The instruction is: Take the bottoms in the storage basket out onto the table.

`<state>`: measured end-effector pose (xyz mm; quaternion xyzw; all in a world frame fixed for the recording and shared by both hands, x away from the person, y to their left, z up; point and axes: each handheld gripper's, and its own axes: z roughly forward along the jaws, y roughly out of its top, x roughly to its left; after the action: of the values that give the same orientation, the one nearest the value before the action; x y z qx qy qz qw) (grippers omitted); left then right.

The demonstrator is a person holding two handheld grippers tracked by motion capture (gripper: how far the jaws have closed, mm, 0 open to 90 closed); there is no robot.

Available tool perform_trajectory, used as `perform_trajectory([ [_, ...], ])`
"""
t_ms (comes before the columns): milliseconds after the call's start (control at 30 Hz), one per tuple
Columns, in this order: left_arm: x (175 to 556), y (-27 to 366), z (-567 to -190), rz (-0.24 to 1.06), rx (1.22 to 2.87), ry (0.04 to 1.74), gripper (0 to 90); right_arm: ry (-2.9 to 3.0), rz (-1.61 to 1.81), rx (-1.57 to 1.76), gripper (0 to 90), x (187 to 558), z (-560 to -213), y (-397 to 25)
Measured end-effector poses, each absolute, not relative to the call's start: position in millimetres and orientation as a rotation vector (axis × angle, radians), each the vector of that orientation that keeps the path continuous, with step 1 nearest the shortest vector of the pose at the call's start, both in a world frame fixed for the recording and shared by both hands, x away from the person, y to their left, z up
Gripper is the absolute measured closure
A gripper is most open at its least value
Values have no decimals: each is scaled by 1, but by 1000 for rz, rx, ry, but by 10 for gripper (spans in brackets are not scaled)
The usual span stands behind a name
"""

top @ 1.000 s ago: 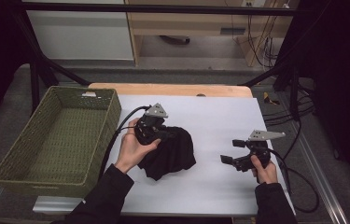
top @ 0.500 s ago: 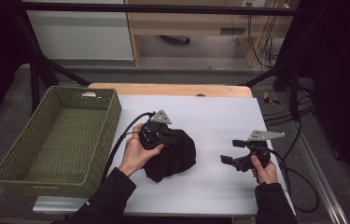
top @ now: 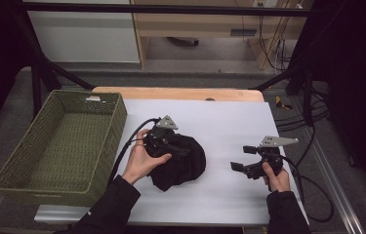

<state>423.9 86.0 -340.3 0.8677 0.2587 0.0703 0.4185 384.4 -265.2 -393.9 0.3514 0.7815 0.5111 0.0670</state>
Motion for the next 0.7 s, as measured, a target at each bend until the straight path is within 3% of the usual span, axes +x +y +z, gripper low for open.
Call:
perform_trajectory([
  [267, 419, 91, -332, 181, 2156, 670, 108, 2357, 1542, 1059, 46, 384, -394, -265],
  [700, 407, 106, -317, 243, 2143, 684, 67, 2355, 1544, 1060, 46, 384, -394, -265],
])
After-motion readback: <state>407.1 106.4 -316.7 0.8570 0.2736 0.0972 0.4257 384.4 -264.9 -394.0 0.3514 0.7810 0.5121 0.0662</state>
